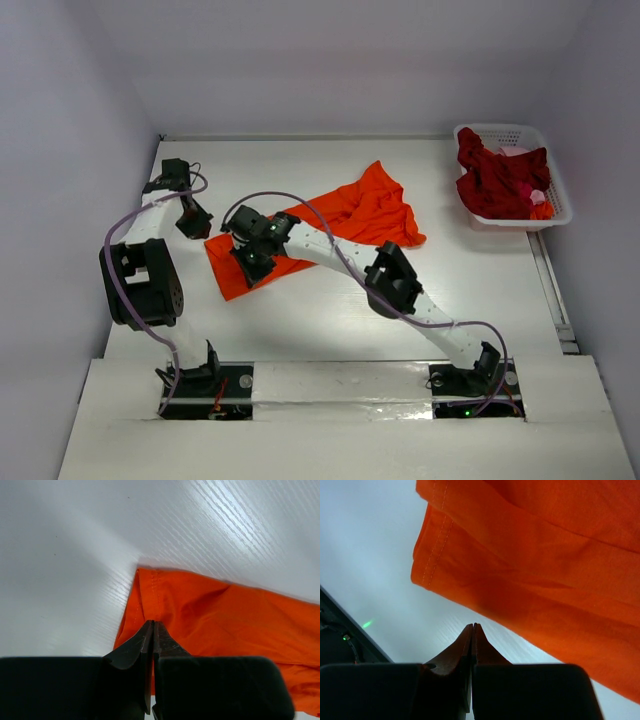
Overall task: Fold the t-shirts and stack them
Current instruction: Rotate the tshirt 90 degrees
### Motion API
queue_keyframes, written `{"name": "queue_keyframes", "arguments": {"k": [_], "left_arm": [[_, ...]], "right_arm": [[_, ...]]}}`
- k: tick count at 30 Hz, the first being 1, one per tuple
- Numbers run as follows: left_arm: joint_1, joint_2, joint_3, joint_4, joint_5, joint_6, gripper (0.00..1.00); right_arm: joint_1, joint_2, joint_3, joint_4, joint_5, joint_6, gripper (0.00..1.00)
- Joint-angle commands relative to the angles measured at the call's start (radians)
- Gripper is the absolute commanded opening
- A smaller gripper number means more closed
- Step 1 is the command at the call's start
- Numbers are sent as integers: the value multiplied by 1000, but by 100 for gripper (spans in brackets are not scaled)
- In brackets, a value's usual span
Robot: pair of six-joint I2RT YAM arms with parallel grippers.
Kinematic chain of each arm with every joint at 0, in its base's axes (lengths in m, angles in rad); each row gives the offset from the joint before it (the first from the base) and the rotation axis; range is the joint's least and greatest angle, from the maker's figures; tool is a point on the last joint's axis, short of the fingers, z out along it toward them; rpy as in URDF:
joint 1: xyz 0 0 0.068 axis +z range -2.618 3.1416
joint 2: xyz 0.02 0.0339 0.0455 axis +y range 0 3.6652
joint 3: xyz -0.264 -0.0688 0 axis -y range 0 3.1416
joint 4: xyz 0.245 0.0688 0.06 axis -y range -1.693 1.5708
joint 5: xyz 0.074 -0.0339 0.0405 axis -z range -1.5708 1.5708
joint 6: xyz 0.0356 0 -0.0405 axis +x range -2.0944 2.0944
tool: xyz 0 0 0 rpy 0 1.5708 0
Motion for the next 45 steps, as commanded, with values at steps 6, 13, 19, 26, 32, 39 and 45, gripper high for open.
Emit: {"name": "queue_keyframes", "arguments": {"k": [6,13,19,26,32,39,45], "left_arm": [[7,-32,-40,14,35,18,0],[7,-41,-62,23,37,18,0],[7,-50,-62,23,35,18,0],[7,-58,-70,29,69,15,0],[7,-58,-89,42,92,17,0],[-2,-47,-134,31,58,23,0],[-2,-42,-165,8,-21,24,0]], "right_arm": [[-40,18,101,64,-7,-3,0],[-59,4,104,90,49,-2,0],[-68,38,84,97,159,35,0],[-68,66,0,129,158,60,0],[-68,47,-86,170,139,73,0],[-68,-31,-206,233,130,98,0],[-68,-118,-316,268,167,147,0]]}}
